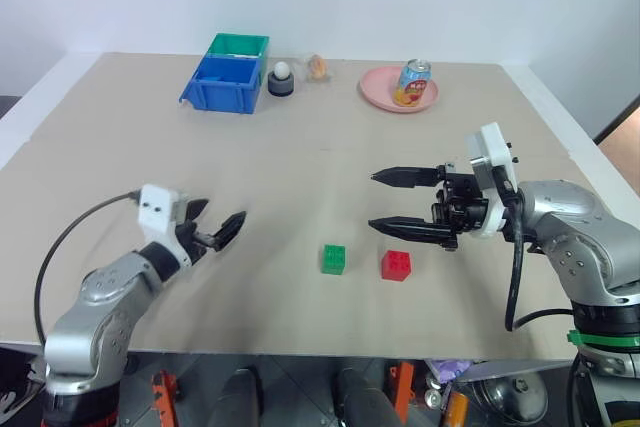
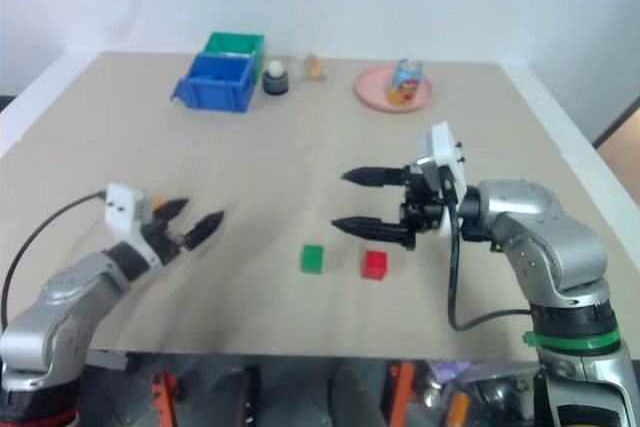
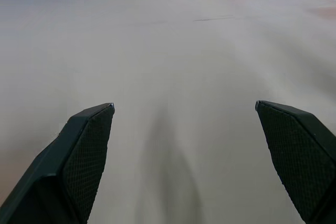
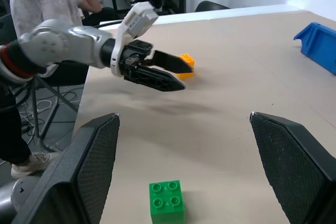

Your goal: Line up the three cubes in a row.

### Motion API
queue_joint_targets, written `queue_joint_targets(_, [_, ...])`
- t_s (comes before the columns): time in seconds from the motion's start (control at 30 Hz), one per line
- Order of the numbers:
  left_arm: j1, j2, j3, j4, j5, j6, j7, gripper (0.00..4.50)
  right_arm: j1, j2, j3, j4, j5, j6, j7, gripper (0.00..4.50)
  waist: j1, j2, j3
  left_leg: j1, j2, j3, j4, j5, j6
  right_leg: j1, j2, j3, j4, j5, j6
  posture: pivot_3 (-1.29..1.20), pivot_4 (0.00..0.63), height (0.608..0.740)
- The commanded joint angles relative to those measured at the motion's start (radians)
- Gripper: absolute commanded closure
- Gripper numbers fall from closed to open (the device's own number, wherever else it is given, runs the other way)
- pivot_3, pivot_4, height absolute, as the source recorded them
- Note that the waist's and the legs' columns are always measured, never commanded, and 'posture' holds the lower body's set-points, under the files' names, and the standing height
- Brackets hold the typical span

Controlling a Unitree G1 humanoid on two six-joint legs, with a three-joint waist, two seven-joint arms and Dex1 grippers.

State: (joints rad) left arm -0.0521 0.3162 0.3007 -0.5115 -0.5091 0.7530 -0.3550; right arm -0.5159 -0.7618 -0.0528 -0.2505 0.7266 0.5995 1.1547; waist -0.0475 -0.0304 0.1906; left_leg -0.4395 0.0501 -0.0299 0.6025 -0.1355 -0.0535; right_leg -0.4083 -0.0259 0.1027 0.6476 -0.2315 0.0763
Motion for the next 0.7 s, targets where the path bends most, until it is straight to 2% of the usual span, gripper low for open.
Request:
queue_joint_targets(0.03, [0.09, -0.032, 0.075, -0.12, -0.049, 0.078, 0.106, 0.05, -0.03, 0.005, -0.003, 0.01, -0.001, -0.023, 0.03, 0.4, -0.001, 0.0, 0.0, 0.0, 0.0, 0.0, 0.0, 0.0, 0.0, 0.0, 0.0, 0.0, 0.0, 0.0, 0.0, 0.0, 0.15, 0.74])
queue_joint_targets(0.2, [0.216, -0.13, 0.142, -0.173, -0.047, 0.095, 0.254, 0.05, -0.068, 0.01, 0.013, 0.025, 0.008, -0.017, 0.069, 0.4, 0.0, -0.002, -0.001, 0.0, 0.0, 0.001, 0.0, 0.0, 0.0, 0.0, 0.0, 0.0, 0.0, 0.0, -0.001, 0.0, 0.15, 0.74])
queue_joint_targets(0.3, [0.241, -0.152, 0.143, -0.166, -0.025, 0.077, 0.294, 0.05, -0.074, 0.026, 0.029, 0.023, -0.005, -0.023, 0.071, 0.4, -0.001, -0.004, -0.002, 0.001, 0.0, 0.0, 0.001, -0.001, -0.001, -0.001, 0.0, 0.0, 0.0, 0.001, -0.002, 0.0, 0.15, 0.74])
queue_joint_targets(0.7, [0.096, -0.092, 0.094, 0.071, 0.096, -0.062, 0.322, 0.05, -0.07, 0.054, 0.036, 0.028, -0.023, -0.035, 0.064, 0.4, -0.004, -0.004, -0.003, 0.003, 0.0, -0.001, 0.001, -0.003, -0.004, -0.003, 0.001, -0.001, 0.0, 0.004, -0.007, 0.0, 0.15, 0.74])
